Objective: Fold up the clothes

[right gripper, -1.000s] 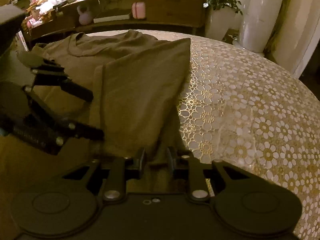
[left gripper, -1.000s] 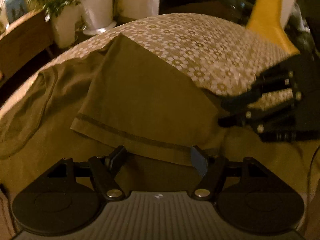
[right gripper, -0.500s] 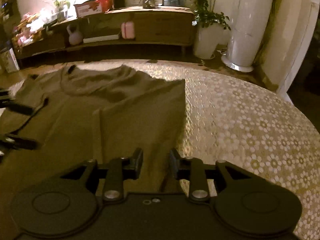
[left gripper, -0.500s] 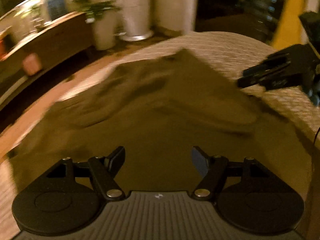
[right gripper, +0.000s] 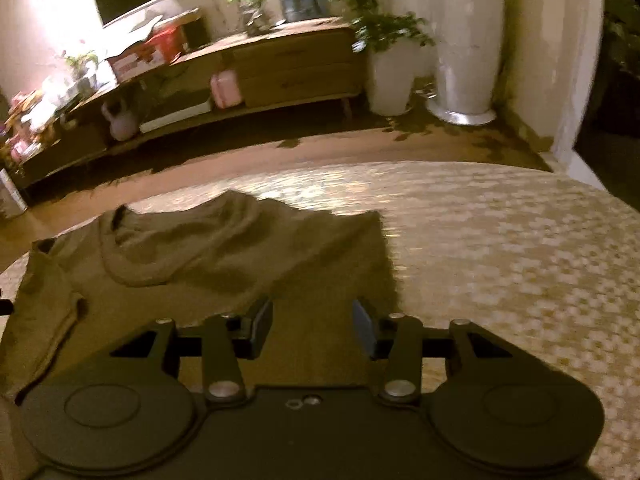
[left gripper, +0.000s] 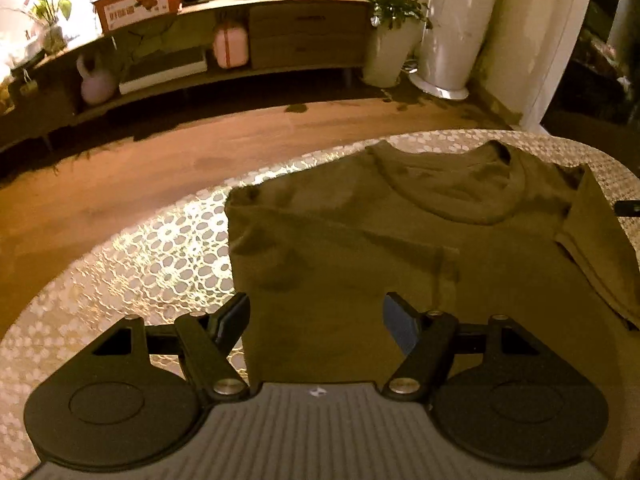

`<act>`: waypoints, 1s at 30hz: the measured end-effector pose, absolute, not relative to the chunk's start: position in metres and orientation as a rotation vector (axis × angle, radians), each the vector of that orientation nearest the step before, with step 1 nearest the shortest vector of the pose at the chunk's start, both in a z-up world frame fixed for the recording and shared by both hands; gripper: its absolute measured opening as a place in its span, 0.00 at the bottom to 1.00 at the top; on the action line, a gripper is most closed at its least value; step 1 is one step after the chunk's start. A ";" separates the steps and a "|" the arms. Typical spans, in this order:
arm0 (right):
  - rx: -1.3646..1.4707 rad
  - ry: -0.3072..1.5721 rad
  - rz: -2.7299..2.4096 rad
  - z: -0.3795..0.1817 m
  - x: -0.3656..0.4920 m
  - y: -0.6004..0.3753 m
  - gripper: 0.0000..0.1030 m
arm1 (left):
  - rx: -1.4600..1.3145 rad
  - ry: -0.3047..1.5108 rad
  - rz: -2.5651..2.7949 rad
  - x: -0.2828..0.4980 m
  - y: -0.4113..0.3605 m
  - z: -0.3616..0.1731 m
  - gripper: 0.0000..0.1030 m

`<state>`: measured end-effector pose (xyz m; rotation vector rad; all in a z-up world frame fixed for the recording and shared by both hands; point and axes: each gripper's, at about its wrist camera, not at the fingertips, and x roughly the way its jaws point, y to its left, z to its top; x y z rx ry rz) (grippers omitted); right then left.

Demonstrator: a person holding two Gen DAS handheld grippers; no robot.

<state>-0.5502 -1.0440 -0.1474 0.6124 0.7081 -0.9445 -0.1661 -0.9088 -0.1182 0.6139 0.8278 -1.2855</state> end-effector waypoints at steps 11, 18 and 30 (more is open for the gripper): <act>0.682 0.854 -0.943 -0.177 -0.466 -1.043 1.00 | 0.698 0.825 -1.379 -0.187 -0.916 -0.139 0.70; 0.684 0.849 -0.988 -0.181 -0.464 -1.037 1.00 | 0.742 0.826 -1.401 -0.197 -0.916 -0.152 0.70; 0.534 0.836 -0.804 -0.157 -0.437 -0.992 1.00 | 0.736 0.835 -1.393 -0.199 -0.915 -0.156 0.70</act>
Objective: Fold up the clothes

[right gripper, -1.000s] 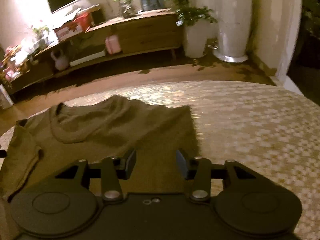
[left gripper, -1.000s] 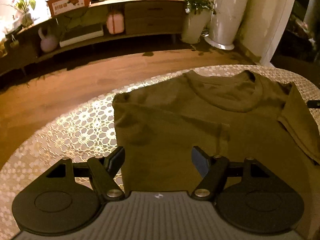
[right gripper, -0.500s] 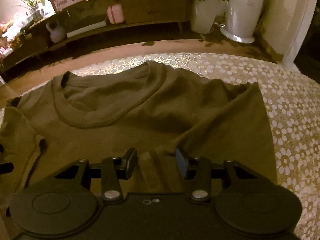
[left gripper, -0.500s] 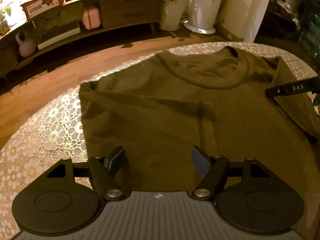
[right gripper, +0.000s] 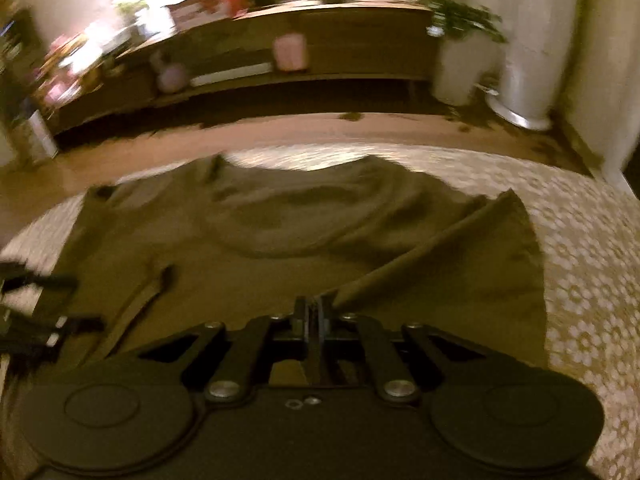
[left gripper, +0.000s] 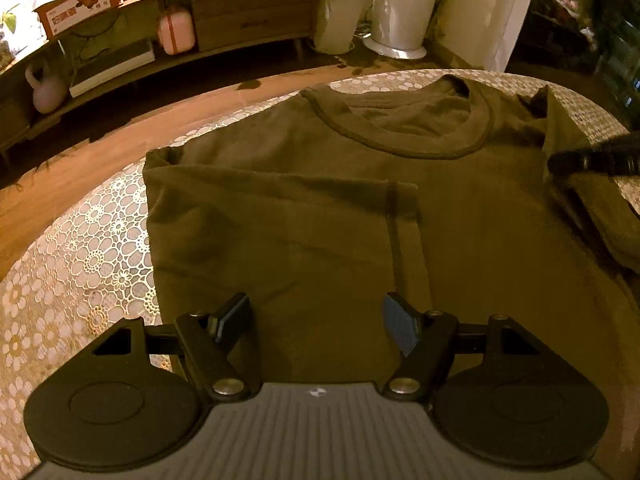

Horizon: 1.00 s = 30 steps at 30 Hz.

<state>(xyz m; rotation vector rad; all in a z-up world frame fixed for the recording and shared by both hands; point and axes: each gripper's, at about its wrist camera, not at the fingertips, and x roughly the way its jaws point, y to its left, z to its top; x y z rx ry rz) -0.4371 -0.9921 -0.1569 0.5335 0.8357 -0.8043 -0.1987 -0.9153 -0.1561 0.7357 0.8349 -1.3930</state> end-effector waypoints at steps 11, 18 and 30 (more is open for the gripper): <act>0.531 0.819 -0.720 -0.156 -0.449 -0.985 1.00 | 0.751 0.834 -1.382 -0.202 -0.916 -0.155 0.71; 0.616 0.703 -0.984 -0.119 -0.550 -1.025 1.00 | 0.662 0.832 -1.474 -0.222 -0.930 -0.122 0.71; 0.691 0.671 -1.038 -0.159 -0.532 -1.073 1.00 | 0.767 0.759 -1.531 -0.261 -0.927 -0.124 0.71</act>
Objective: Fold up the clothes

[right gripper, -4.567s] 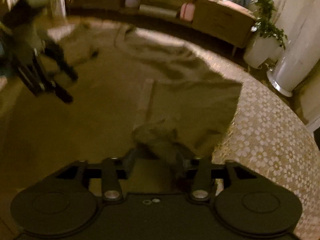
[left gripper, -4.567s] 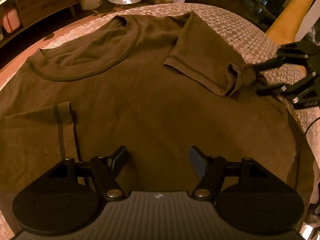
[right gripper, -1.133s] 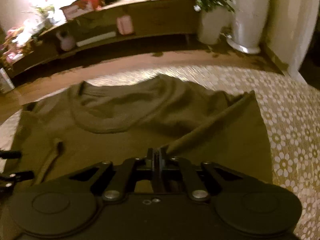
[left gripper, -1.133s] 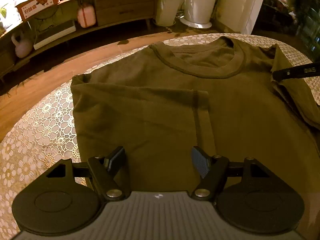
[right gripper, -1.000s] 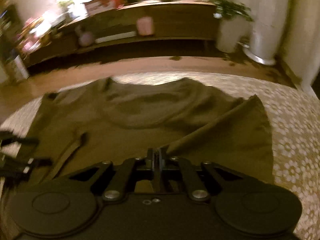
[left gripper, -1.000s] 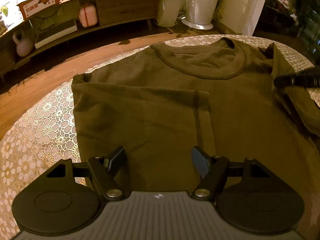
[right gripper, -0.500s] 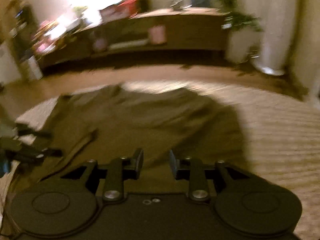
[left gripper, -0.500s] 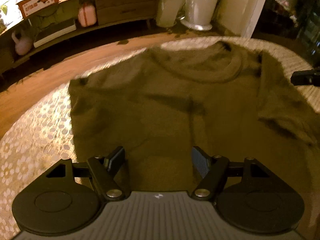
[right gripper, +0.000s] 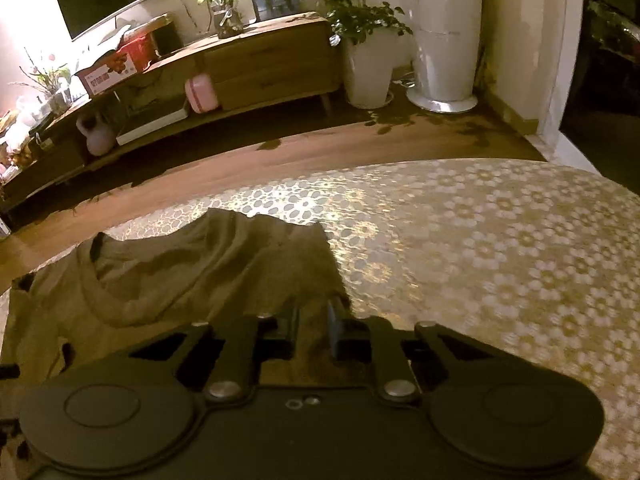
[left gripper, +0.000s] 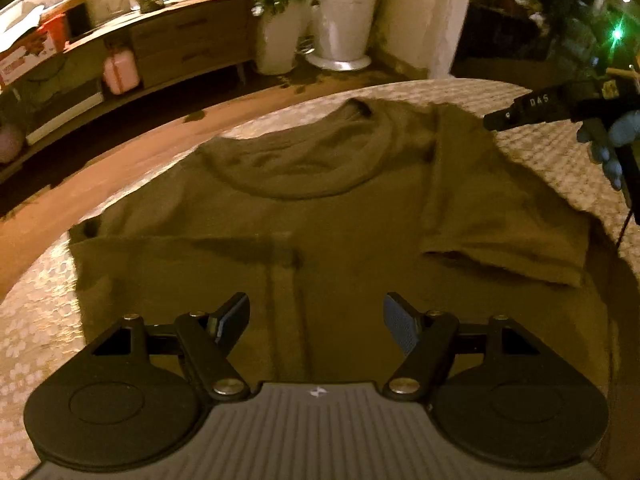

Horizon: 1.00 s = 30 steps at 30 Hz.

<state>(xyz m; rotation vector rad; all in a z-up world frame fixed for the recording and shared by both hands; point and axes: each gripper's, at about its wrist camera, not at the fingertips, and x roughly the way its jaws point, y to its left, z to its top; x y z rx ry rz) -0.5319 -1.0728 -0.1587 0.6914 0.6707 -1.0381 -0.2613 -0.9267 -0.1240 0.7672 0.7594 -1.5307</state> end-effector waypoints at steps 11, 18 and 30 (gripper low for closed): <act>0.726 0.716 -1.053 -0.185 -0.518 -1.089 1.00 | 0.691 0.843 -1.422 -0.205 -0.924 -0.148 0.71; 0.728 0.713 -1.054 -0.172 -0.515 -1.090 1.00 | 0.678 0.851 -1.426 -0.192 -0.926 -0.153 0.71; 0.667 0.740 -1.091 -0.177 -0.496 -1.121 1.00 | 0.604 0.825 -1.377 -0.164 -0.977 -0.149 0.71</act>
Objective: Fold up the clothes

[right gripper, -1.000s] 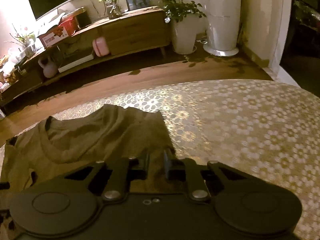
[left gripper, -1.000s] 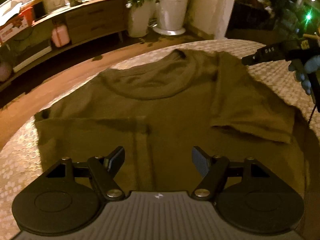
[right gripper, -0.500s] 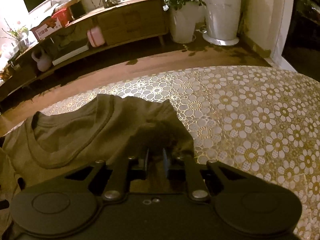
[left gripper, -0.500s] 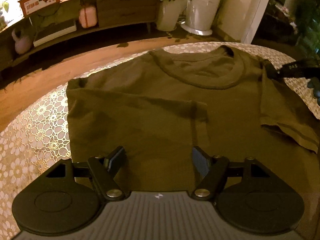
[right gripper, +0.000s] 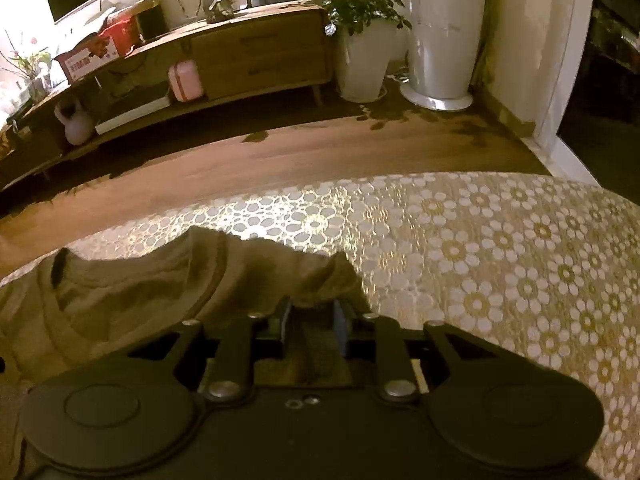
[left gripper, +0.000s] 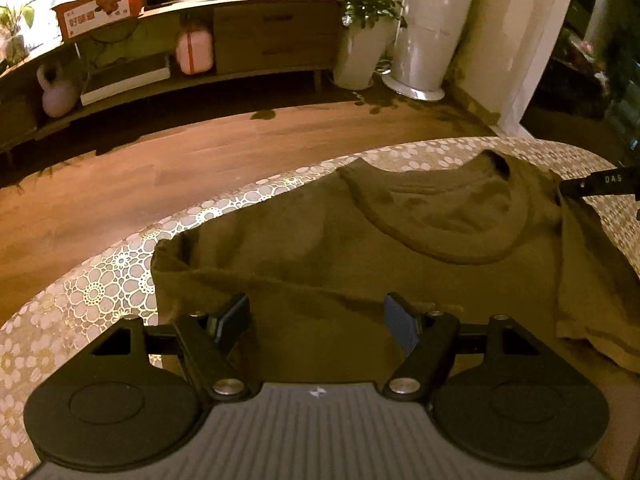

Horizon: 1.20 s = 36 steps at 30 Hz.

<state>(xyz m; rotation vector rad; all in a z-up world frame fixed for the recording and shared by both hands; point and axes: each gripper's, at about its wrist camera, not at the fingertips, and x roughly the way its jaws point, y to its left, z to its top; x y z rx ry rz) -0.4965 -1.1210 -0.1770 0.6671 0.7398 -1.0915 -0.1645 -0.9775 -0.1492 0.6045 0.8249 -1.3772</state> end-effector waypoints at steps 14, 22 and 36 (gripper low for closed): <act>0.635 0.763 -1.085 -0.181 -0.495 -1.123 1.00 | 0.679 0.795 -1.397 -0.171 -0.982 -0.156 0.73; 0.695 0.735 -1.116 -0.166 -0.525 -1.132 1.00 | 0.608 0.770 -1.322 -0.124 -0.986 -0.124 0.73; 0.741 0.723 -1.047 -0.177 -0.513 -1.130 1.00 | 0.536 0.864 -1.262 -0.093 -1.007 -0.144 0.73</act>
